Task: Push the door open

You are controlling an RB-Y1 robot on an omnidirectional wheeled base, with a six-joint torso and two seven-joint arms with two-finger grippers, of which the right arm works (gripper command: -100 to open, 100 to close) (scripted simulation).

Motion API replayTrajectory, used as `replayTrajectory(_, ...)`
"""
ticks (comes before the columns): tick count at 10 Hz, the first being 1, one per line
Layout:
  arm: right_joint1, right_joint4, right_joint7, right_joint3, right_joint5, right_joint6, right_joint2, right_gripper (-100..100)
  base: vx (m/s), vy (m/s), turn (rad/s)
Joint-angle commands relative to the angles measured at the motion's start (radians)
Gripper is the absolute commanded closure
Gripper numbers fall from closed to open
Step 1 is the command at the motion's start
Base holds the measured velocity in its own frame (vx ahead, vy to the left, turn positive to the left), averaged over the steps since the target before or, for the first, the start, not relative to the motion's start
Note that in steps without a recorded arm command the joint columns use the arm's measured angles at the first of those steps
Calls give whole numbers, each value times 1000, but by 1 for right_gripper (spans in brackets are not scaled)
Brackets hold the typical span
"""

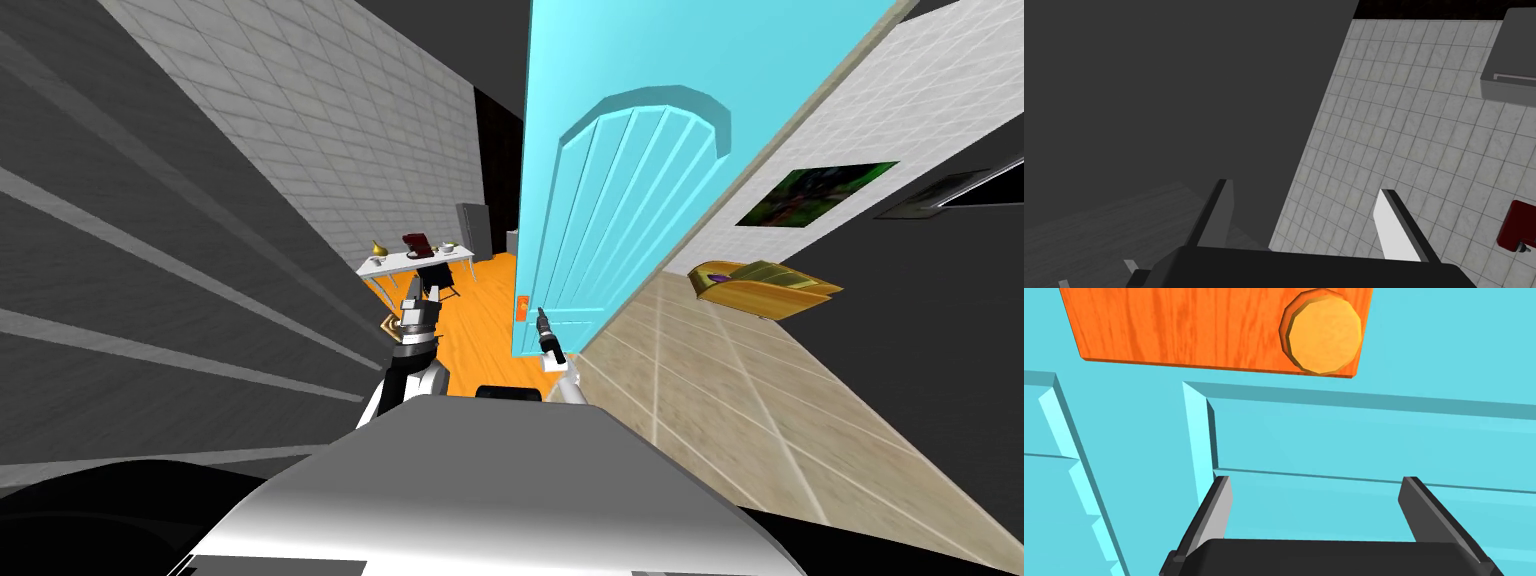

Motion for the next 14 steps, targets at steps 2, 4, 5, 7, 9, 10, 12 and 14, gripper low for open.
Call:
replayTrajectory(2, 7, -9, 3, 13, -1, 3, 36, -100, -246, -7, -8)
replayTrajectory(4, 13, -16, 5, 21, -1, 6, 73, -100, -205, 43, -11)
replayTrajectory(5, 14, -18, 6, 19, 0, 7, 63, -100, -74, 39, -7)
replayTrajectory(7, 9, -9, 10, 13, 1, 1, 27, -100, 124, -23, 25)
replayTrajectory(9, 3, -1, 14, 7, 3, -5, 16, -100, 253, -3, 19)
replayTrajectory(10, 1, 3, 16, 5, 3, -8, 19, -100, 231, 42, 18)
replayTrajectory(12, -3, 10, 19, 0, 4, -13, 37, -100, 205, 65, 11)
replayTrajectory(14, -8, 17, 22, -5, 6, -19, 78, -100, 175, 87, 12)
